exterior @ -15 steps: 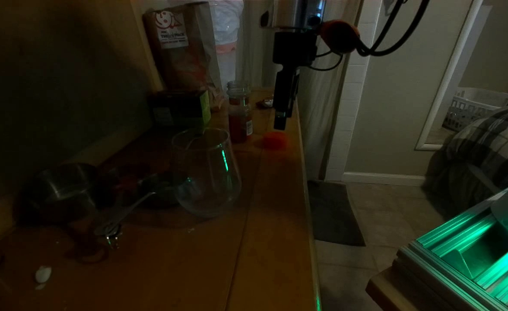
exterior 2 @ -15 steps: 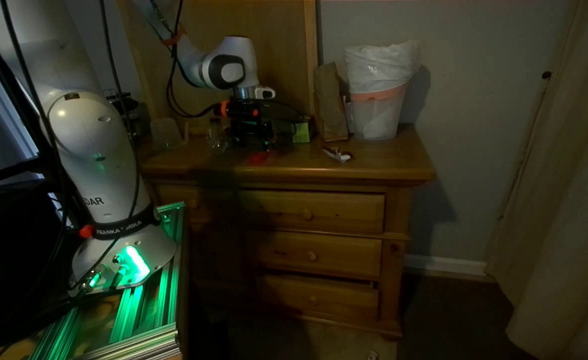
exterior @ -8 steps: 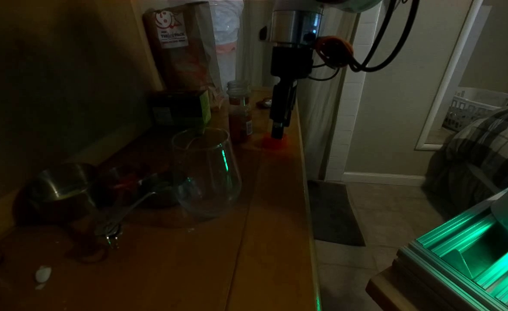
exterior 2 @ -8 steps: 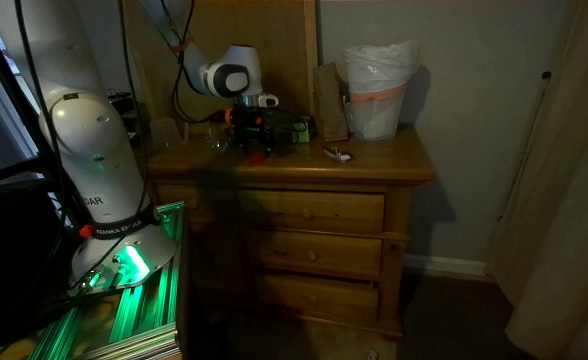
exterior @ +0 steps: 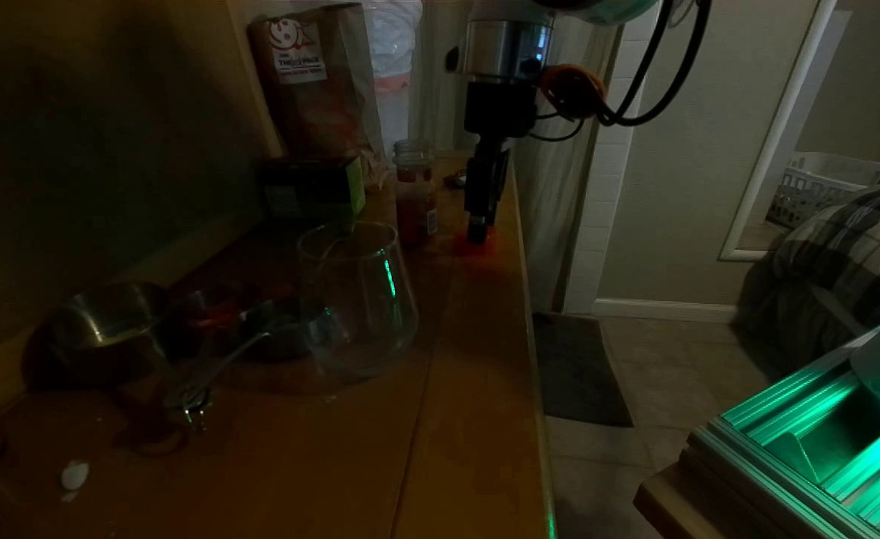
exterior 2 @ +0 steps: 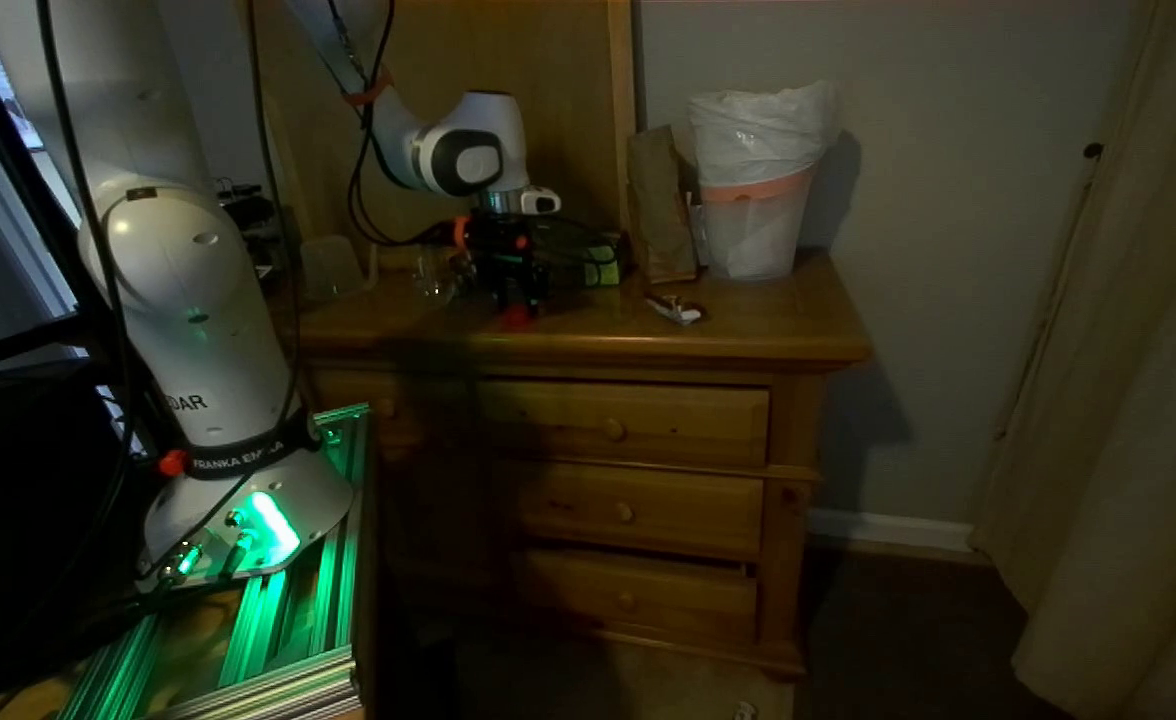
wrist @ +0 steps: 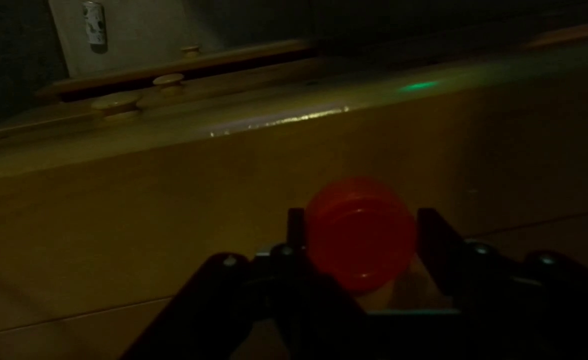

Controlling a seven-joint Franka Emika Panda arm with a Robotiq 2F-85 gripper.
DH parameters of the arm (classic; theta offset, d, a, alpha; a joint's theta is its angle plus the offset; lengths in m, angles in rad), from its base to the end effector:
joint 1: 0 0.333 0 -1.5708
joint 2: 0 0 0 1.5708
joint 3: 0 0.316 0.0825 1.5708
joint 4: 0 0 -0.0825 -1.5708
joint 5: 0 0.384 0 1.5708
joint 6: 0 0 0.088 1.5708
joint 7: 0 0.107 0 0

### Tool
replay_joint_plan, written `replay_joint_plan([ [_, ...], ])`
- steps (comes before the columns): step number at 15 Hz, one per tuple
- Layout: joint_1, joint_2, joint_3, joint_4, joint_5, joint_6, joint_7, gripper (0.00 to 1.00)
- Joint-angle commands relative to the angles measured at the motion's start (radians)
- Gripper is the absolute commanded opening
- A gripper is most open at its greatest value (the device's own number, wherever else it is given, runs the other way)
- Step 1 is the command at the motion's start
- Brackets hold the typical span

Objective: Put the orange lid on the bottle

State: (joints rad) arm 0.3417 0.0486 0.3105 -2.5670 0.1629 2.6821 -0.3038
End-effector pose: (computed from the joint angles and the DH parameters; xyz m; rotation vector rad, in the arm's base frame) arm 0.3654 0.2739 0.2538 -2.7916 -1.1993 -0.0770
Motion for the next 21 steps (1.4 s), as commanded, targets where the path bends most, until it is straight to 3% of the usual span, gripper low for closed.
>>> replay_joint_plan([
  [1,-0.015,0.013,0.009,0.014,-0.019,0.013,0.005,0.32],
  [6,-0.023,-0.096,0.000,0.037,-0.072,-0.084,0.036,0.32],
  [13,-0.029,-0.250,-0.010,0.160,-0.211,-0.363,0.080,0.32],
  [21,0.002,-0.207,-0.011,0.297,-0.165,-0.448,0.010,0.32],
])
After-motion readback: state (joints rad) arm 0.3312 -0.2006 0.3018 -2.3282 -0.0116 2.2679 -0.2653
